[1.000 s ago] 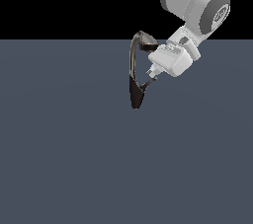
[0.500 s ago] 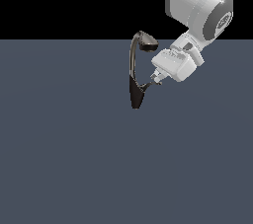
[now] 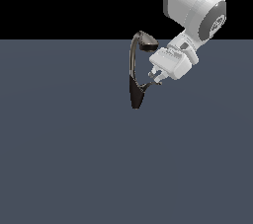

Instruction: Turn on the faucet by rotating a designated handle.

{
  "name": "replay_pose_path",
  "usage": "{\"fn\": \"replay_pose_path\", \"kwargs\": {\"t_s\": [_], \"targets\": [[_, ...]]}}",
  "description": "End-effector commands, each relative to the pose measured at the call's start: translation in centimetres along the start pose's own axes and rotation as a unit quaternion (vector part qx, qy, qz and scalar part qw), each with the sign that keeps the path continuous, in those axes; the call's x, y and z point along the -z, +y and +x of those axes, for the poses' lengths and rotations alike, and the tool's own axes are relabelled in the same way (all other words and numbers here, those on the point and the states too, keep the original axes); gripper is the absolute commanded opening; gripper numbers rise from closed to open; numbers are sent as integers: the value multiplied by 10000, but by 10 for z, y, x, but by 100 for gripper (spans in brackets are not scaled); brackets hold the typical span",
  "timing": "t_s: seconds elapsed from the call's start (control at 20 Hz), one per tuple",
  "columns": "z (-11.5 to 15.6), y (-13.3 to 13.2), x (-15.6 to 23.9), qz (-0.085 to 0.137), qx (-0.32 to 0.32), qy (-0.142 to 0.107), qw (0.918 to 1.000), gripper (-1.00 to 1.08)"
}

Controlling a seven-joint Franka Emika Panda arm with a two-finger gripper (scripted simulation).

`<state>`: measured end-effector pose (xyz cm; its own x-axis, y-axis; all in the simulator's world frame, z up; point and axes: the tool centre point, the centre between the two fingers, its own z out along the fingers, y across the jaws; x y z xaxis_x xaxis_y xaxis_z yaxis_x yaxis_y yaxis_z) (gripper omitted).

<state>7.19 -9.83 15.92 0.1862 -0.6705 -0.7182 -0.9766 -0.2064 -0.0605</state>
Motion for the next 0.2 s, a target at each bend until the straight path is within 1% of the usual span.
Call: {"fn": "replay_pose_path", "kwargs": {"t_s": [0.0, 0.15], "targets": [[61, 28, -2, 6, -413, 96, 9991, -100], [69, 28, -2, 4, -433, 97, 9990, -100]]}}
